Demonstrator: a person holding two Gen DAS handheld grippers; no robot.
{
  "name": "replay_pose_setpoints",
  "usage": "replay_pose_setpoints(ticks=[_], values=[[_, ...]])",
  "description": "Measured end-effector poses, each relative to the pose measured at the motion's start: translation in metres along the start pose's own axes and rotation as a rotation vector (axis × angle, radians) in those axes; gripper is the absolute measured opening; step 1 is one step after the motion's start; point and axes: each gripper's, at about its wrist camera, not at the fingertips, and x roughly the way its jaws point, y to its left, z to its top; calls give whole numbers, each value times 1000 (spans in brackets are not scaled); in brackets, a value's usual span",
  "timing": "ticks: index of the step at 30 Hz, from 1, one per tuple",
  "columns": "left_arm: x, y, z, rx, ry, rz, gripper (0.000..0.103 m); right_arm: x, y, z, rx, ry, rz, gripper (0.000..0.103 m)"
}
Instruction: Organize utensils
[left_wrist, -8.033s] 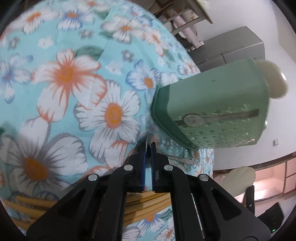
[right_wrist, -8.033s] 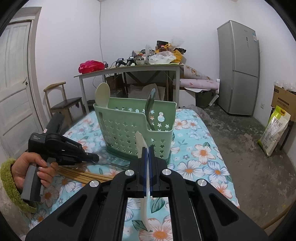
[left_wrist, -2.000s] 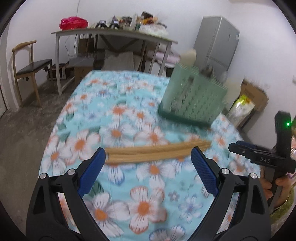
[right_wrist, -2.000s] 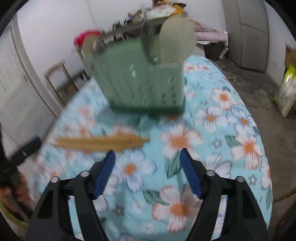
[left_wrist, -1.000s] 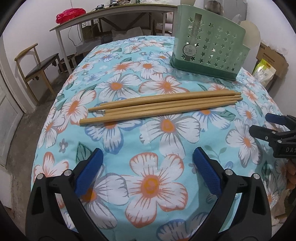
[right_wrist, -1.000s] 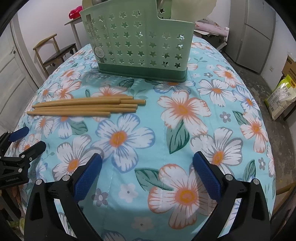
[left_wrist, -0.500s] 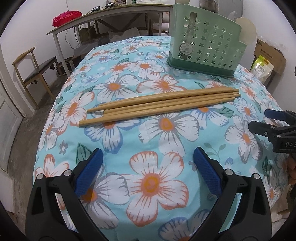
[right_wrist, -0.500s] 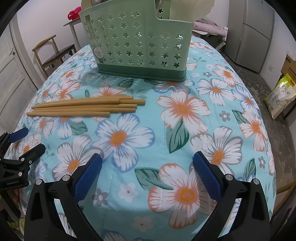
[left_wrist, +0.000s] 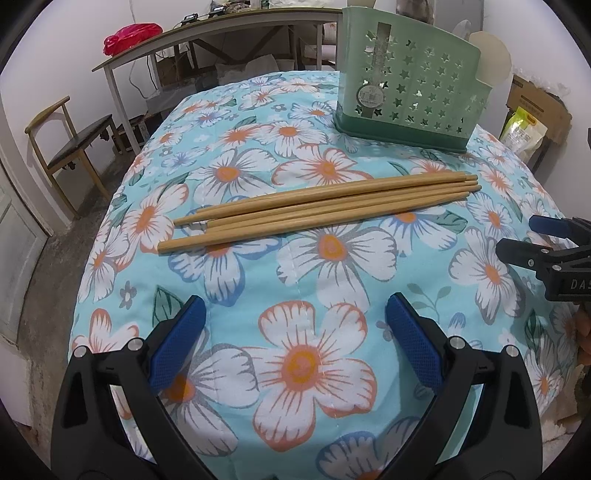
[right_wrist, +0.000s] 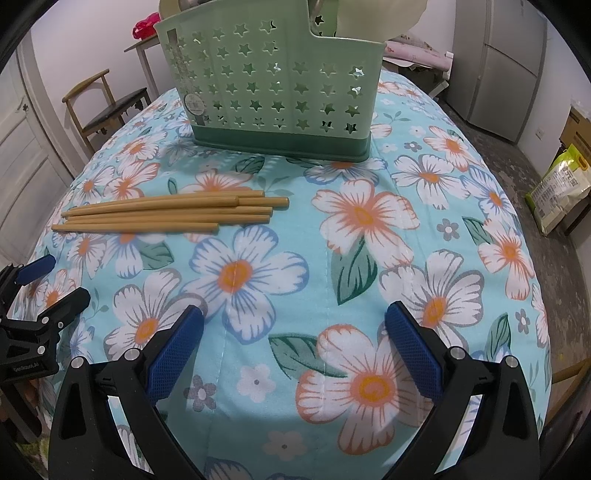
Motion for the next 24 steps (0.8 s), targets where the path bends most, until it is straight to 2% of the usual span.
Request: replay_pose_setpoints(ticks=[24], values=[[2, 2, 0, 26, 14, -21, 95, 0, 0, -1, 4, -8, 2, 97]])
